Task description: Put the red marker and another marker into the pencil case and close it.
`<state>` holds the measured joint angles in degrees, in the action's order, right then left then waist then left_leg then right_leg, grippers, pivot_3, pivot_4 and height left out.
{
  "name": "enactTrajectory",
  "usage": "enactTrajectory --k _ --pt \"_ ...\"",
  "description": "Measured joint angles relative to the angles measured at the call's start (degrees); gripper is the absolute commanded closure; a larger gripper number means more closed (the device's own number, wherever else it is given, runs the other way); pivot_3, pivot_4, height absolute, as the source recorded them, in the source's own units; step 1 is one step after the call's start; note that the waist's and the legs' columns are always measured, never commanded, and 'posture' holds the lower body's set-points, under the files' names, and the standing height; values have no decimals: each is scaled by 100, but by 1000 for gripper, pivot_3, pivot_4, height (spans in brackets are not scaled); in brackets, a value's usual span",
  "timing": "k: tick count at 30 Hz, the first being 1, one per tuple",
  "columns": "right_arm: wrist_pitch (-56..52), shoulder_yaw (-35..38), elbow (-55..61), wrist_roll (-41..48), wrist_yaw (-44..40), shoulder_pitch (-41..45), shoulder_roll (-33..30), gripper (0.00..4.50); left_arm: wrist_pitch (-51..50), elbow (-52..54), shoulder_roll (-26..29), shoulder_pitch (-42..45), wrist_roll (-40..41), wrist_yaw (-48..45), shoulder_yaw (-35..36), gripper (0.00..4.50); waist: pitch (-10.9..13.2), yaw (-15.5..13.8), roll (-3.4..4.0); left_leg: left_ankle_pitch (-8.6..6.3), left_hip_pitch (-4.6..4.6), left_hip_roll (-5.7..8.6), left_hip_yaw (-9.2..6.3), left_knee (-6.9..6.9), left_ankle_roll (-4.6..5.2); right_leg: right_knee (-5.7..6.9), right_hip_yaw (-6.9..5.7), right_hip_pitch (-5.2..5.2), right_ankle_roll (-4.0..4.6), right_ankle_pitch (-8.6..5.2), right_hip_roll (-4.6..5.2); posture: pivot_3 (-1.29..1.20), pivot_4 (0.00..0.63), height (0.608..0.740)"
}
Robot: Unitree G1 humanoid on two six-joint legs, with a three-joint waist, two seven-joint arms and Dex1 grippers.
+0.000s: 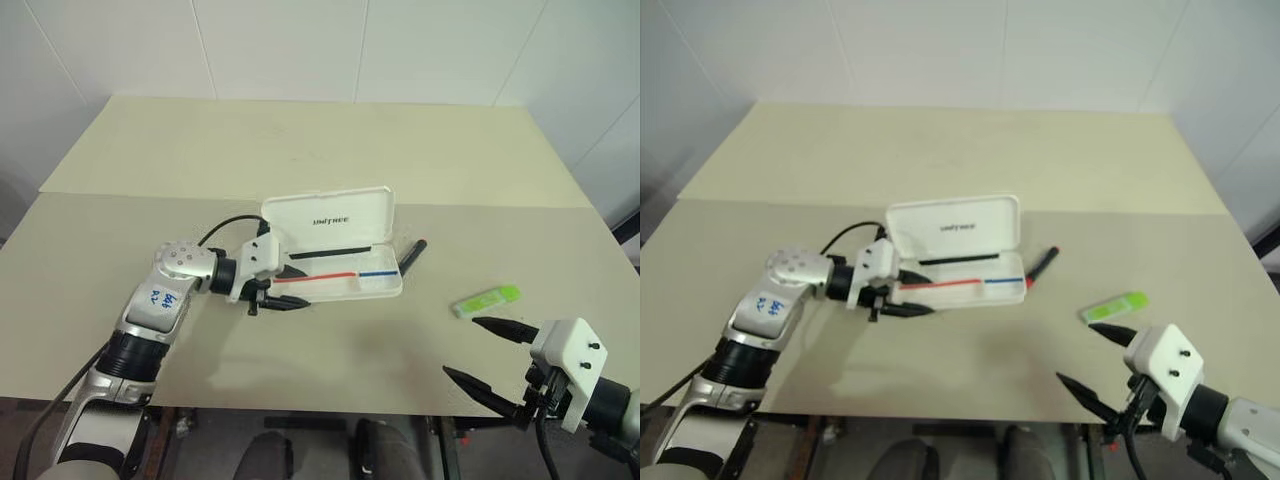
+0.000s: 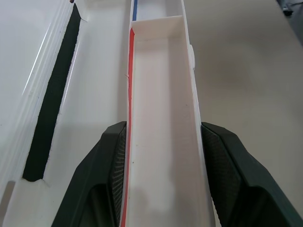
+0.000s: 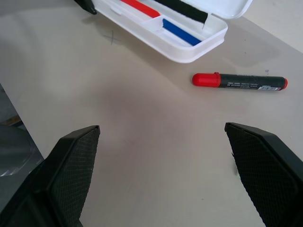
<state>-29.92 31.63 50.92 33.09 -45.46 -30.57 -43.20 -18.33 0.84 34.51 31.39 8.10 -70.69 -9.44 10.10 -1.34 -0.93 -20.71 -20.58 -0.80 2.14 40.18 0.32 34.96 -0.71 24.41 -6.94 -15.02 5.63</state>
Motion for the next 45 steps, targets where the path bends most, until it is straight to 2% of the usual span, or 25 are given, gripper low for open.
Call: enactTrajectory --k 3,14,25,32,33,45 --pt "3 -19 -9 -54 8 -16 14 0 26 157 285 -285 -33 -9 -43 2535 0 6 1 0 16 -1 6 -9 0 5 7 -4 7 -4 -1 0 150 740" --pt "6 -205 -73 -185 26 86 15 0 272 353 432 -758 -165 234 -247 2535 0 3 0 0 22 -2 7 -10 1 4 10 -10 8 -3 0 0 150 740" --pt "5 -258 -113 -284 28 203 14 0 799 292 438 -792 -179 236 -288 2535 0 1 0 -1 23 -2 7 -9 1 4 10 -10 8 -3 0 0 150 740" --pt "5 -315 -146 -293 39 274 14 0 918 283 438 -795 -200 327 -289 180 0 1 0 -1 23 -2 7 -10 1 4 10 -10 8 -3 0 0 150 740" --pt "5 -321 -146 -293 41 274 14 0 930 283 438 -796 -200 334 -289 27 0 1 0 -1 23 -2 7 -10 1 4 10 -10 8 -3 0 0 150 740" --pt "-12 -428 -201 -293 58 493 -25 0 721 558 489 -990 59 359 -196 27 0 9 1 -1 24 -3 7 -11 2 3 11 -10 8 -3 1 0 150 740"
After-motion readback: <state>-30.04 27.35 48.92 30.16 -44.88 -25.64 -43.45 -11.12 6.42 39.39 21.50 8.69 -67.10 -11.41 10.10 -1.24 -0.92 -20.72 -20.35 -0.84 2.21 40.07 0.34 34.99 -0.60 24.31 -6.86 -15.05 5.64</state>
